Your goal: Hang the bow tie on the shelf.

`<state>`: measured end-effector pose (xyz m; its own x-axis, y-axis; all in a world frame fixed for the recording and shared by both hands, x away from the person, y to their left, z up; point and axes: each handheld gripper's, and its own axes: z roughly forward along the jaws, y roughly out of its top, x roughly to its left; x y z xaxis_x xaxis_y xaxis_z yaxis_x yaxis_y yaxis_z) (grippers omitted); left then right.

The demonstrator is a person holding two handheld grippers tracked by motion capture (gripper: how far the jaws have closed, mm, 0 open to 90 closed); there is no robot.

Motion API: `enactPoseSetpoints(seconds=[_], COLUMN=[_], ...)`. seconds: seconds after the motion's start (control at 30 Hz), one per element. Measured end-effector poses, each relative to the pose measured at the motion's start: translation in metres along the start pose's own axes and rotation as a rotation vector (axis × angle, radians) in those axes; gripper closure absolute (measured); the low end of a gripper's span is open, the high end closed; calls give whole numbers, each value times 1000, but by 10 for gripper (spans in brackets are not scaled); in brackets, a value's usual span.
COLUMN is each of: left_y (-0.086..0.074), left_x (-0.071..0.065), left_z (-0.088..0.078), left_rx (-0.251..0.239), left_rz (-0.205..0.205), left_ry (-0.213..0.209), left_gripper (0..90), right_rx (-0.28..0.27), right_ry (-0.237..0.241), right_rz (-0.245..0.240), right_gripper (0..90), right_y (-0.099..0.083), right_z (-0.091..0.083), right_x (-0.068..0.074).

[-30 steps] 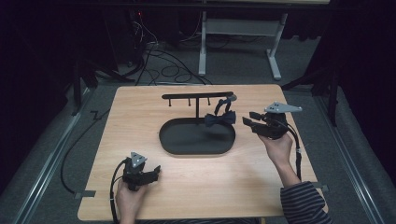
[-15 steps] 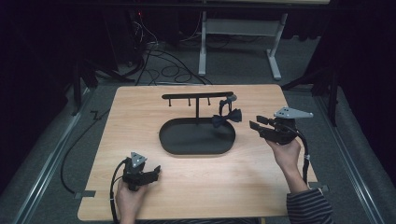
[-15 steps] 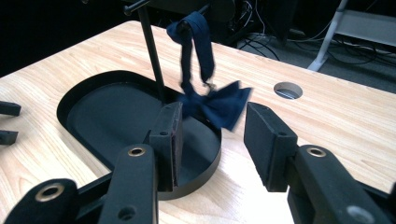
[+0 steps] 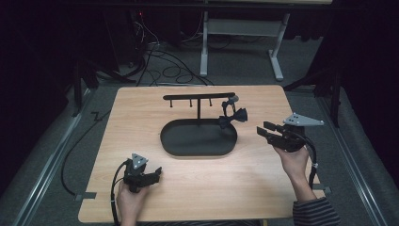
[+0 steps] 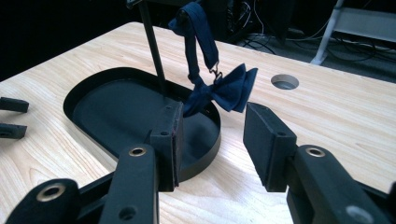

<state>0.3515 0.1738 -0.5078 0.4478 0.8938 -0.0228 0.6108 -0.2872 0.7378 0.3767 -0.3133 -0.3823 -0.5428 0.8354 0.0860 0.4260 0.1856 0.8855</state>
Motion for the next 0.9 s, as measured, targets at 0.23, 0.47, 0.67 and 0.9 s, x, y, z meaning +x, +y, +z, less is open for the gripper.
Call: enactPoseSetpoints(seconds=[0.23,0.47,0.67,0.9], left_y=[0,0,0,0], left_x=[0,0,0,0], left_z=[0,0,0,0], left_rx=[-2,-2,-2,-2], left_rz=[0,0,0,0], left_ry=[0,0,0,0], left_gripper=[231,231,231,231], right_rx=[-5,-11,-5,7], right_ry=[5,10,12,21], right_rz=[11,28,45,61], right_gripper=[594,594,595,594], right_y=[-9,-18,-27,-36], right_z=[-6,-10,-10,-8], right_x=[0,1,0,0])
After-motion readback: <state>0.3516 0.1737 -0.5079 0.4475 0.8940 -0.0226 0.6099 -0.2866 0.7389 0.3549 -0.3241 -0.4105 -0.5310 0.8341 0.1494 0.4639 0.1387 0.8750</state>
